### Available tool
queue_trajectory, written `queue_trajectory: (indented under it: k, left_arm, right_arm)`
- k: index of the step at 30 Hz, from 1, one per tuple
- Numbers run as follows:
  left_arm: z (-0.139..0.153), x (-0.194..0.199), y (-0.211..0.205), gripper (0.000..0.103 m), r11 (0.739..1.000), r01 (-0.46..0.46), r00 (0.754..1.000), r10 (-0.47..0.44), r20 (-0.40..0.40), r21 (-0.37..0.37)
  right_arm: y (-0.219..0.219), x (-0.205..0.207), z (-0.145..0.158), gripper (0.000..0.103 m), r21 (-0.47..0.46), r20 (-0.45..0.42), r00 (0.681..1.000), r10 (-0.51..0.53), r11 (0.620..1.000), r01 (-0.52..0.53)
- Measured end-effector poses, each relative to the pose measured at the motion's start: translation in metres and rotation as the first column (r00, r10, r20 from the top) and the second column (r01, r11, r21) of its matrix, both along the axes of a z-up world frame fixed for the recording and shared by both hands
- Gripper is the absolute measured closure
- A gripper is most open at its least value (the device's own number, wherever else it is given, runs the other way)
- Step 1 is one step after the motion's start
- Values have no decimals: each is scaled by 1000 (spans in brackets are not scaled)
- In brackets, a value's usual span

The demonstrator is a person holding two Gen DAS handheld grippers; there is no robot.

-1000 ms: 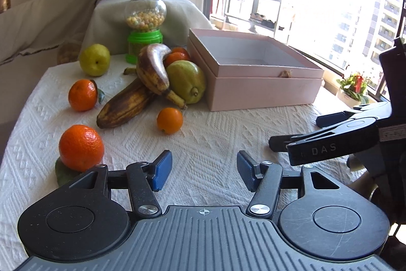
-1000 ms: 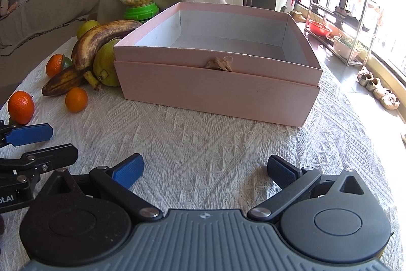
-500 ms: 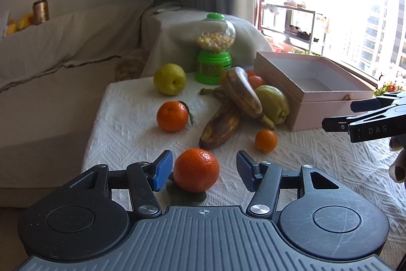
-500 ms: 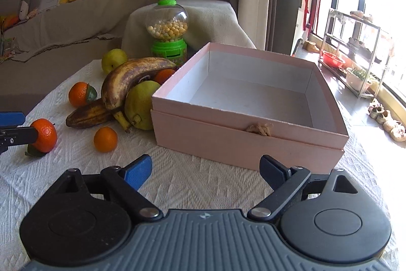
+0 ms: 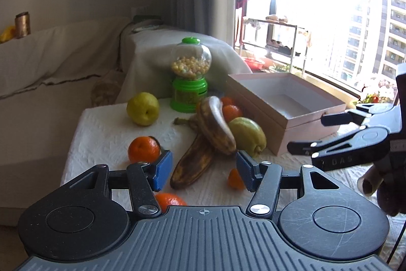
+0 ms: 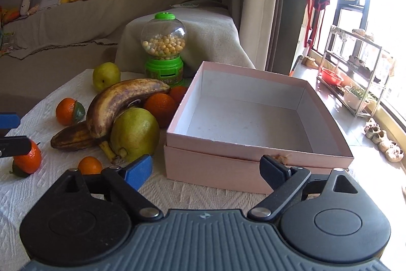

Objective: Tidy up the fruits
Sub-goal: 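Reach the right gripper to the green pear and close on it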

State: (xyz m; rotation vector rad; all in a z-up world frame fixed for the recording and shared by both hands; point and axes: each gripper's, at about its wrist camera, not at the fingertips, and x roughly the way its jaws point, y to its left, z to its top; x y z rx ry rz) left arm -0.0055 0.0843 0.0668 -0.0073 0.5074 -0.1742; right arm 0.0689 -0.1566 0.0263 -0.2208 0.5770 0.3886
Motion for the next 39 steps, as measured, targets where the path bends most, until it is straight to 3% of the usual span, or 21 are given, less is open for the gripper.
queue_trajectory:
  k: [4, 7, 10, 13, 15, 17, 18, 23, 28, 33, 39]
  left_arm:
    - [16, 30, -33, 42, 990, 136, 990, -137, 42, 31]
    - [16, 51, -51, 43, 982, 174, 985, -174, 7, 68]
    - [11, 65, -48, 43, 992, 109, 994, -108, -4, 58]
    - [8, 82, -24, 46, 999, -18, 999, 16, -33, -35]
    - [9, 86, -8, 47, 994, -71, 997, 68, -36, -83]
    - [10, 84, 1, 47, 991, -95, 995, 93, -31, -92]
    - [11, 81, 5, 47, 990, -105, 994, 103, -27, -93]
    - [11, 62, 17, 47, 987, -102, 995, 100, -20, -127]
    - [9, 46, 25, 47, 986, -94, 996, 94, -4, -138]
    - [4, 36, 33, 47, 986, -83, 997, 81, -19, -146]
    - [1, 28, 40, 47, 981, -92, 996, 89, -25, -172]
  right_arm:
    - [4, -13, -9, 10, -17, -2, 1000, 12, 1000, -12]
    - [-3, -19, -12, 10, -1, -12, 1000, 8, 1000, -8]
    - [-11, -21, -9, 10, 0, 12, 1000, -13, 1000, 13]
    - [-15, -12, -6, 11, 60, -19, 1000, 4, 998, -3]
    - [-8, -5, -3, 21, 129, -52, 997, 59, 990, -51]
    - [5, 2, 1, 43, 165, -67, 994, 85, 984, -73]
    - [12, 6, 2, 46, 176, -74, 993, 94, 981, -79]
    - [29, 29, 1, 47, 236, -139, 987, 80, 971, -45]
    - [30, 52, -6, 46, 349, -268, 962, 46, 936, 53]
    - [38, 61, -16, 45, 368, -319, 947, 39, 926, 85]
    - [32, 47, -10, 51, 319, -312, 946, 86, 948, 19]
